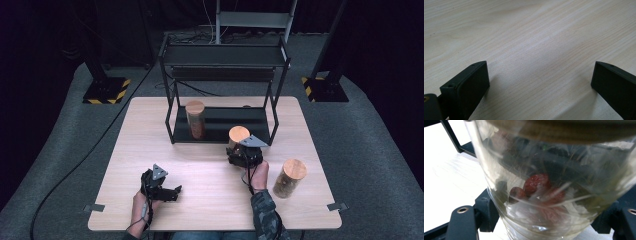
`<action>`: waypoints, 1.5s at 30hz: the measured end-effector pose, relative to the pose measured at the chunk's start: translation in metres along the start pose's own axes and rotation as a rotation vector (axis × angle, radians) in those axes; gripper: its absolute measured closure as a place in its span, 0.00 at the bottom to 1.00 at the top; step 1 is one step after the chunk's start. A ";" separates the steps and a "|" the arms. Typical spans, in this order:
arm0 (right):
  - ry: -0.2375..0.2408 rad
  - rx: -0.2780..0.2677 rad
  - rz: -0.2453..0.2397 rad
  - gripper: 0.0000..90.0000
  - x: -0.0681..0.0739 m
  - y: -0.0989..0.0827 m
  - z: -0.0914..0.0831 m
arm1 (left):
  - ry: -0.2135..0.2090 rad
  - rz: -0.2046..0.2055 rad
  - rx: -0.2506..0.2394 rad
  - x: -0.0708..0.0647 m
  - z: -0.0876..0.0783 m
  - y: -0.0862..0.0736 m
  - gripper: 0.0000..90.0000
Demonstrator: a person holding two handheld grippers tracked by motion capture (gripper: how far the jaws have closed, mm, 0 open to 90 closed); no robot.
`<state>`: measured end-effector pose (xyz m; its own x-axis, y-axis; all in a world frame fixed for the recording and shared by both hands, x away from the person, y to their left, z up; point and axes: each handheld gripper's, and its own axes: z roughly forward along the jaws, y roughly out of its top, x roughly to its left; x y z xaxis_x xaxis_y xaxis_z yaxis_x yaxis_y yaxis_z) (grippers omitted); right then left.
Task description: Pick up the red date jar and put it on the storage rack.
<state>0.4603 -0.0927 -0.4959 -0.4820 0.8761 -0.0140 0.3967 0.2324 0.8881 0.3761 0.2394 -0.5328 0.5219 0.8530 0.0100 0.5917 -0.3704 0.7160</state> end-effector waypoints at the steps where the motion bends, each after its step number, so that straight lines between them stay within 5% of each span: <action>1: 0.001 0.000 -0.001 0.27 0.000 0.000 0.000 | 0.001 0.000 0.000 0.000 0.000 0.000 0.01; 45: 0.029 -0.003 -0.026 0.27 0.005 0.023 -0.012 | -0.001 0.002 -0.002 0.000 0.000 0.000 0.02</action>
<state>0.4577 -0.0884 -0.4700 -0.5142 0.8574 -0.0238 0.3813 0.2533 0.8890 0.3757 0.2395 -0.5327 0.5236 0.8519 0.0113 0.5890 -0.3715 0.7177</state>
